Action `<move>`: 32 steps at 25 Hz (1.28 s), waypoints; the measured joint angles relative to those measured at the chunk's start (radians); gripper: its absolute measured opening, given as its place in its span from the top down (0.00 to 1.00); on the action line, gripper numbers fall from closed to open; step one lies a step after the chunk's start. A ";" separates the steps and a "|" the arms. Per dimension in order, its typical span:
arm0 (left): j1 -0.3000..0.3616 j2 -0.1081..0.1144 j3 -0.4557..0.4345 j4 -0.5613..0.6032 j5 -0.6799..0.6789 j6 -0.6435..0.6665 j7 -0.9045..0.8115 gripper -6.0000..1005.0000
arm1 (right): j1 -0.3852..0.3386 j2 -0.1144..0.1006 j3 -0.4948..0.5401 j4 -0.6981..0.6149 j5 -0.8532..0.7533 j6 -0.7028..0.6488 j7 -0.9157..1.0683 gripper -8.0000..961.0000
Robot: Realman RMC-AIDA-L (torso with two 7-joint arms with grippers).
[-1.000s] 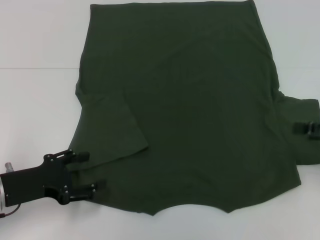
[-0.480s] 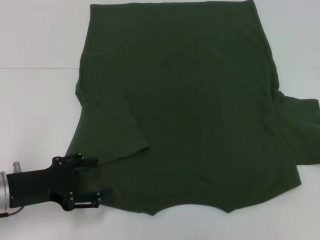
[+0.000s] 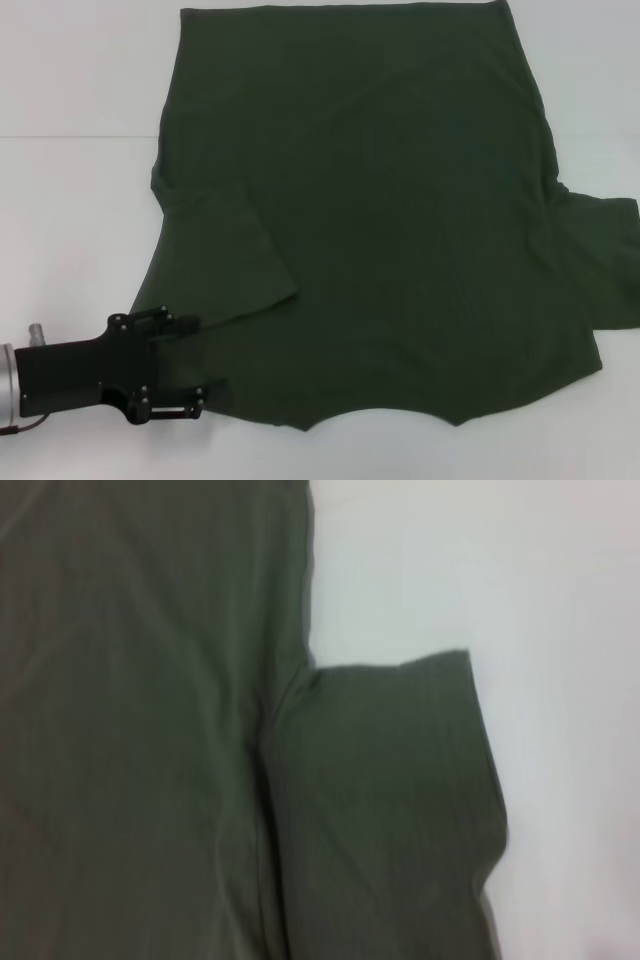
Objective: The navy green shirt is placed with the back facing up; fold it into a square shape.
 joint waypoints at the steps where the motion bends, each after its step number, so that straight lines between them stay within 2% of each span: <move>1: 0.001 -0.001 0.000 0.000 0.000 0.000 0.000 0.13 | 0.002 0.001 0.000 0.011 0.001 0.013 -0.003 0.02; 19: 0.000 -0.008 -0.007 -0.003 -0.006 -0.006 0.019 0.13 | 0.038 -0.002 -0.076 0.233 0.005 0.231 -0.022 0.02; 32: -0.001 -0.010 -0.008 -0.005 -0.008 -0.010 0.020 0.13 | 0.044 -0.002 -0.083 0.307 0.005 0.316 -0.041 0.02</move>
